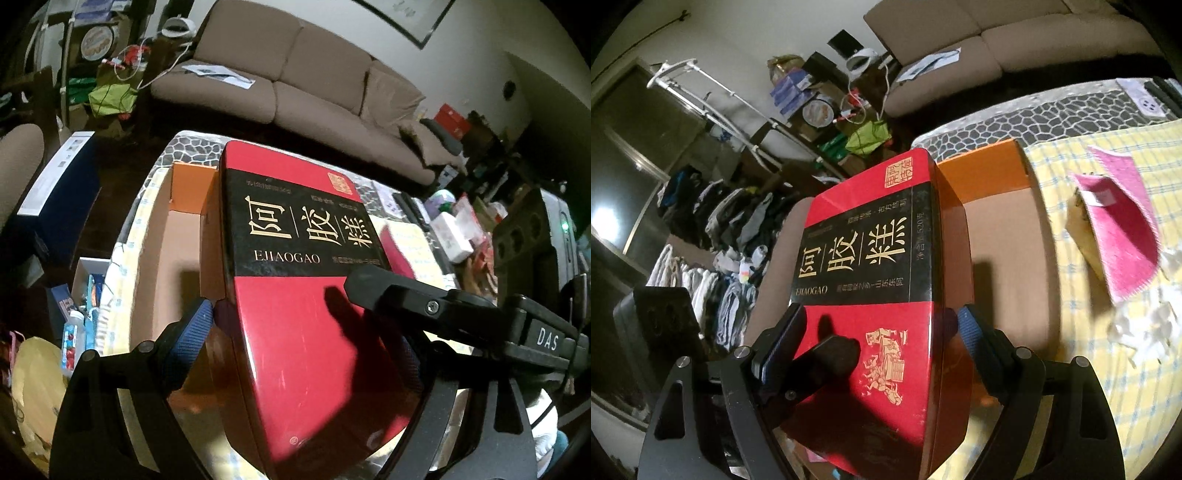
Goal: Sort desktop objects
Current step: 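Lift the red tin box with both tools and carry it over the orange box, then lower the red tin box with both tools into the orange box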
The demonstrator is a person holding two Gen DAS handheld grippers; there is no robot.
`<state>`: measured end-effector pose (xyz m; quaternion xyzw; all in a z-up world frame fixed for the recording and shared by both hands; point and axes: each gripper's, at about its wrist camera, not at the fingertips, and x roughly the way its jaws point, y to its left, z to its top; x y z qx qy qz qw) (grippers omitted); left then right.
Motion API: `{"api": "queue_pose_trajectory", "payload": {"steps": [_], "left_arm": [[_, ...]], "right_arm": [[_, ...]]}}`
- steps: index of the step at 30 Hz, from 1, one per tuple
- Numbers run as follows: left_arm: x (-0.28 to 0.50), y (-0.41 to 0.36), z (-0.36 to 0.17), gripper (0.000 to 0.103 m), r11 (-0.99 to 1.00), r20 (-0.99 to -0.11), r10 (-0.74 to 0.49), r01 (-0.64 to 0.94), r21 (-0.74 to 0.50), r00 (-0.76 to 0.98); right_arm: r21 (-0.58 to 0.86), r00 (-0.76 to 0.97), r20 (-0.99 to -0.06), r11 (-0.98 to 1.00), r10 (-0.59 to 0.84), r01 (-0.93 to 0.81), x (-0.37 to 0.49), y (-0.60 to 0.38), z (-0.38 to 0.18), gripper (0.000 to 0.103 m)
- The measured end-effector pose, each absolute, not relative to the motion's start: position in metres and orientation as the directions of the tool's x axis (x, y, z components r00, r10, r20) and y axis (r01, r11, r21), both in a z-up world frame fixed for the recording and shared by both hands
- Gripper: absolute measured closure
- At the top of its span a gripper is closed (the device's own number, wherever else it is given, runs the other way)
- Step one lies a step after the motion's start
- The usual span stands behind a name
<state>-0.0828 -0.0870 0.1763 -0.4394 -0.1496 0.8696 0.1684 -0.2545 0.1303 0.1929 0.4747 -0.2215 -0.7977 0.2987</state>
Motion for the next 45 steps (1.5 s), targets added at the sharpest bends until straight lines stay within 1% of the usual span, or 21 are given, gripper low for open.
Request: {"api": "queue_pose_trajectory", "payload": {"steps": [7, 12, 21, 28, 32, 37, 42, 45], "left_arm": [[-0.117, -0.088, 0.148, 0.016, -0.911, -0.750, 0.405, -0.157, -0.382, -0.523], [-0.133, -0.087, 0.124, 0.016, -0.915, -0.779, 0.397, -0.146, -0.376, -0.485], [-0.143, -0.081, 0.096, 0.016, -0.925, -0.820, 0.377, -0.125, -0.360, -0.431], [-0.147, -0.082, 0.080, 0.016, -0.935, -0.849, 0.354, -0.120, -0.334, -0.393], [-0.144, -0.078, 0.079, 0.016, -0.941, -0.855, 0.340, -0.138, -0.311, -0.393], [-0.135, -0.085, 0.092, 0.013, -0.927, -0.846, 0.374, -0.132, -0.351, -0.381], [-0.110, -0.094, 0.127, 0.013, -0.931, -0.822, 0.366, -0.176, -0.321, -0.437], [-0.094, -0.108, 0.141, 0.012, -0.935, -0.813, 0.354, -0.178, -0.306, -0.463]], "right_arm": [[0.663, -0.333, -0.636, -0.714, -0.696, 0.226, -0.292, 0.123, 0.160, 0.016], [0.660, -0.300, -0.662, -0.724, -0.687, 0.202, -0.309, 0.118, 0.136, 0.016], [0.676, -0.233, -0.692, -0.727, -0.683, 0.124, -0.321, 0.117, 0.100, 0.016], [0.649, -0.200, -0.726, -0.752, -0.658, 0.120, -0.321, 0.110, 0.087, 0.017], [0.661, -0.186, -0.721, -0.743, -0.667, 0.102, -0.321, 0.112, 0.077, 0.019], [0.666, -0.202, -0.709, -0.735, -0.676, 0.122, -0.318, 0.116, 0.087, 0.022], [0.594, -0.249, -0.737, -0.778, -0.628, 0.204, -0.305, 0.115, 0.116, 0.021], [0.547, -0.236, -0.764, -0.796, -0.601, 0.258, -0.293, 0.110, 0.129, 0.017]]}}
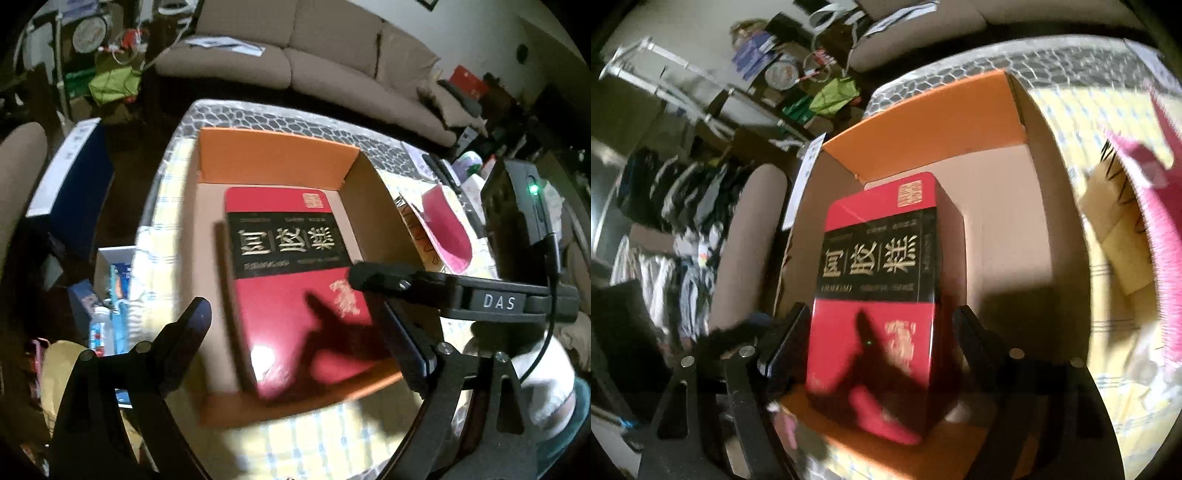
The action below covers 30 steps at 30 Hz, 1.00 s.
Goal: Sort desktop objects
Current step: 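Lower the red tin box with both tools into the orange box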
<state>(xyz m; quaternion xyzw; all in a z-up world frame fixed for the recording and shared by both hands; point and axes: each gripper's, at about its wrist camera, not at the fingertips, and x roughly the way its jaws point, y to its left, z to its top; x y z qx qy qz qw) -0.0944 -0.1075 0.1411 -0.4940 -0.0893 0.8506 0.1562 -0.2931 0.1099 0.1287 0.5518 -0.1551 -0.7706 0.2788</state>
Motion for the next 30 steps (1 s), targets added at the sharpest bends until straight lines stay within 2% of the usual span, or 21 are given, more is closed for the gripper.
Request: {"api": "queue_pose_trajectory", "payload": {"steps": [5, 8, 11, 13, 15, 20, 26, 27, 29, 30], "left_arm": [[-0.074, -0.126, 0.144, 0.012, -0.954, -0.833, 0.296, -0.183, -0.236, -0.468], [-0.068, -0.128, 0.145, 0.013, -0.946, -0.830, 0.319, -0.211, -0.247, -0.457], [-0.064, -0.123, 0.149, 0.017, -0.929, -0.815, 0.359, -0.260, -0.265, -0.454], [-0.064, -0.120, 0.150, 0.022, -0.932, -0.818, 0.348, -0.263, -0.250, -0.458], [-0.066, -0.123, 0.147, 0.022, -0.941, -0.821, 0.329, -0.235, -0.244, -0.466], [-0.074, -0.147, 0.130, 0.021, -0.948, -0.822, 0.318, -0.151, -0.280, -0.472], [-0.081, -0.151, 0.109, 0.022, -0.942, -0.830, 0.336, -0.140, -0.306, -0.446], [-0.081, -0.149, 0.106, 0.024, -0.939, -0.831, 0.343, -0.151, -0.309, -0.438], [-0.081, -0.145, 0.102, 0.038, -0.934, -0.832, 0.357, -0.174, -0.312, -0.426], [-0.081, -0.142, 0.099, 0.038, -0.934, -0.836, 0.356, -0.183, -0.307, -0.417]], "right_arm": [[0.439, -0.122, -0.853, -0.824, -0.507, 0.357, -0.269, 0.096, 0.128, 0.015], [0.407, -0.061, -0.888, -0.840, -0.457, 0.360, -0.263, 0.096, 0.119, 0.015], [0.425, -0.036, -0.885, -0.837, -0.464, 0.344, -0.260, 0.100, 0.115, 0.017], [0.439, -0.031, -0.879, -0.835, -0.475, 0.331, -0.259, 0.101, 0.113, 0.028], [0.454, -0.027, -0.874, -0.835, -0.485, 0.311, -0.260, 0.102, 0.110, 0.031], [0.466, -0.070, -0.862, -0.839, -0.502, 0.282, -0.270, 0.099, 0.114, 0.031], [0.459, -0.093, -0.866, -0.854, -0.492, 0.245, -0.285, 0.096, 0.101, 0.034], [0.466, -0.083, -0.864, -0.850, -0.497, 0.245, -0.286, 0.092, 0.098, 0.040], [0.452, -0.094, -0.869, -0.856, -0.486, 0.252, -0.286, 0.087, 0.097, 0.038], [0.450, -0.099, -0.868, -0.855, -0.487, 0.259, -0.286, 0.084, 0.097, 0.038]]}}
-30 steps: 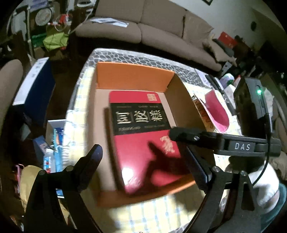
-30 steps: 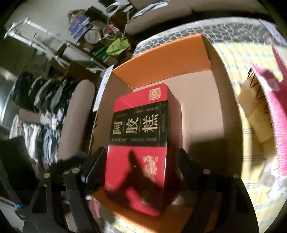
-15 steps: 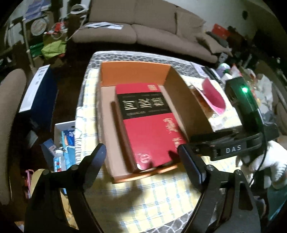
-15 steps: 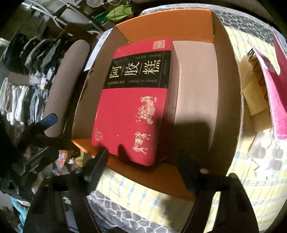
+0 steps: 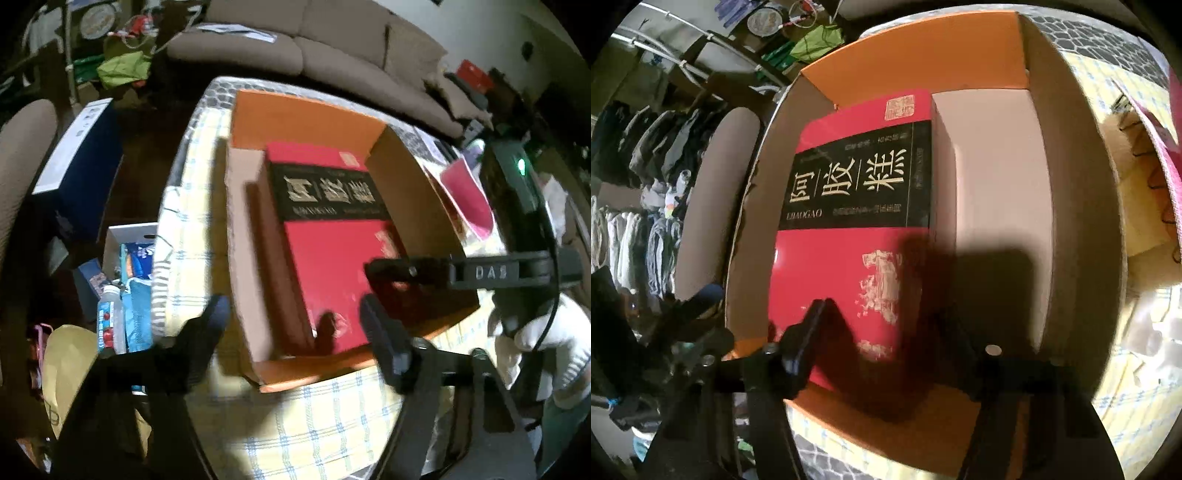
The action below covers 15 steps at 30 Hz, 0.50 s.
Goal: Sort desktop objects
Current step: 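Lower the red tin box with both tools into the orange box, then open both tools to release the tin and withdraw them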
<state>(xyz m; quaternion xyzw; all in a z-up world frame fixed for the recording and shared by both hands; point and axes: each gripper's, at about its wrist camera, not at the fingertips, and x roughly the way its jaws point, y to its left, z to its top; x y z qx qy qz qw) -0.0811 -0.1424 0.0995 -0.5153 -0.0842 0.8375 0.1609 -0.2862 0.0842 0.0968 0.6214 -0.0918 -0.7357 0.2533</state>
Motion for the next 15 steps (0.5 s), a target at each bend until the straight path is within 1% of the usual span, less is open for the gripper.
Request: {"api": "queue_pose_trajectory", "payload": {"steps": [2, 7, 12, 15], "left_arm": [[-0.081, -0.138, 0.097, 0.039, -0.938, -0.840, 0.343, -0.188, -0.289, -0.419], [-0.081, -0.140, 0.096, 0.039, -0.932, -0.832, 0.361, -0.181, -0.313, -0.420], [-0.082, -0.138, 0.096, 0.038, -0.938, -0.840, 0.345, -0.182, -0.295, -0.418], [-0.083, -0.139, 0.096, 0.038, -0.939, -0.841, 0.343, -0.183, -0.292, -0.418]], "right_arm": [[0.447, -0.105, -0.866, -0.852, -0.488, 0.272, -0.287, 0.081, 0.097, 0.039], [0.452, -0.108, -0.859, -0.841, -0.500, 0.298, -0.287, 0.071, 0.096, 0.039], [0.461, -0.093, -0.852, -0.822, -0.516, 0.336, -0.283, 0.052, 0.096, 0.039], [0.425, -0.109, -0.865, -0.831, -0.490, 0.359, -0.282, 0.046, 0.098, 0.036]]}}
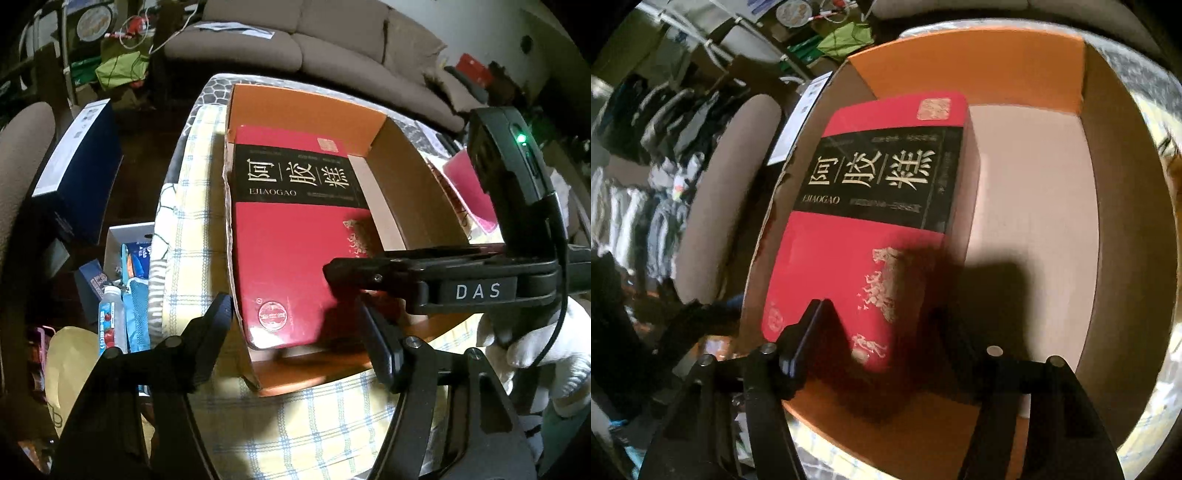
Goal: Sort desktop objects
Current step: 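Open both tools to release the tin and withdraw them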
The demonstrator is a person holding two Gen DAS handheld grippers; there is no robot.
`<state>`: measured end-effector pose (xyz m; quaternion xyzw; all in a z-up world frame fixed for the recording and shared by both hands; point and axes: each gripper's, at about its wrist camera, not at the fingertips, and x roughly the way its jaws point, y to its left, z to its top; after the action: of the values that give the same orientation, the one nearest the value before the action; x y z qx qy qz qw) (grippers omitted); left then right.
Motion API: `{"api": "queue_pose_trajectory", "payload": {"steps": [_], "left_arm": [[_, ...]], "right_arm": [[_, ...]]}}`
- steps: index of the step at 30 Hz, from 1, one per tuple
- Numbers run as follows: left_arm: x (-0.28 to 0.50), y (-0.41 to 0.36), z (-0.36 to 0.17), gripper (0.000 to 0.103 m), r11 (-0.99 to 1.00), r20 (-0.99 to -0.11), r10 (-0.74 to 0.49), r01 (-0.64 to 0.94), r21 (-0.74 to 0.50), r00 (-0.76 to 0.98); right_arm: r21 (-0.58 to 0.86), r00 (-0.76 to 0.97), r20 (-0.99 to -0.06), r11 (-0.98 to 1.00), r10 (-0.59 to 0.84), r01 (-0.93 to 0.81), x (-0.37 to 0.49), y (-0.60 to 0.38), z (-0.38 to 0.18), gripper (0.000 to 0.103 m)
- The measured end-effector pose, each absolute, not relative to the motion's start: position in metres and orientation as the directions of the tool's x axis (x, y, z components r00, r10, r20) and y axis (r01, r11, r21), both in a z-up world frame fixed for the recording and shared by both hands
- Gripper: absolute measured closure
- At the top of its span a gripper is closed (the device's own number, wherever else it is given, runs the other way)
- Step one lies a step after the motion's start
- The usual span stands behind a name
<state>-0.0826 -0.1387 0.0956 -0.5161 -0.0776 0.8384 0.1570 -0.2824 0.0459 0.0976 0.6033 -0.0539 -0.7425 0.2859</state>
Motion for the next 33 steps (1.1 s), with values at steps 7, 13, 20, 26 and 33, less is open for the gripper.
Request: {"api": "queue_pose_trajectory", "payload": {"steps": [7, 13, 20, 26, 33], "left_arm": [[-0.082, -0.140, 0.099, 0.038, -0.939, -0.841, 0.343, -0.172, -0.298, -0.417], [-0.067, -0.137, 0.123, 0.024, -0.941, -0.809, 0.336, -0.195, -0.275, -0.482], [-0.048, -0.114, 0.151, 0.011, -0.929, -0.769, 0.369, -0.226, -0.292, -0.522], [-0.033, -0.080, 0.163, 0.010, -0.914, -0.746, 0.404, -0.271, -0.302, -0.530], [-0.020, -0.031, 0.159, 0.010, -0.894, -0.751, 0.436, -0.334, -0.298, -0.496]], "right_arm": [[0.448, -0.129, -0.850, -0.829, -0.511, 0.336, -0.282, 0.060, 0.101, 0.039], [0.438, -0.236, -0.805, -0.814, -0.544, 0.382, -0.268, 0.080, 0.131, 0.017], [0.459, -0.342, -0.751, -0.819, -0.565, 0.345, -0.247, 0.125, 0.162, 0.016], [0.415, -0.455, -0.712, -0.844, -0.534, 0.341, -0.223, 0.169, 0.191, 0.010], [0.404, -0.526, -0.698, -0.874, -0.485, 0.269, -0.208, 0.240, 0.199, 0.010]]}}
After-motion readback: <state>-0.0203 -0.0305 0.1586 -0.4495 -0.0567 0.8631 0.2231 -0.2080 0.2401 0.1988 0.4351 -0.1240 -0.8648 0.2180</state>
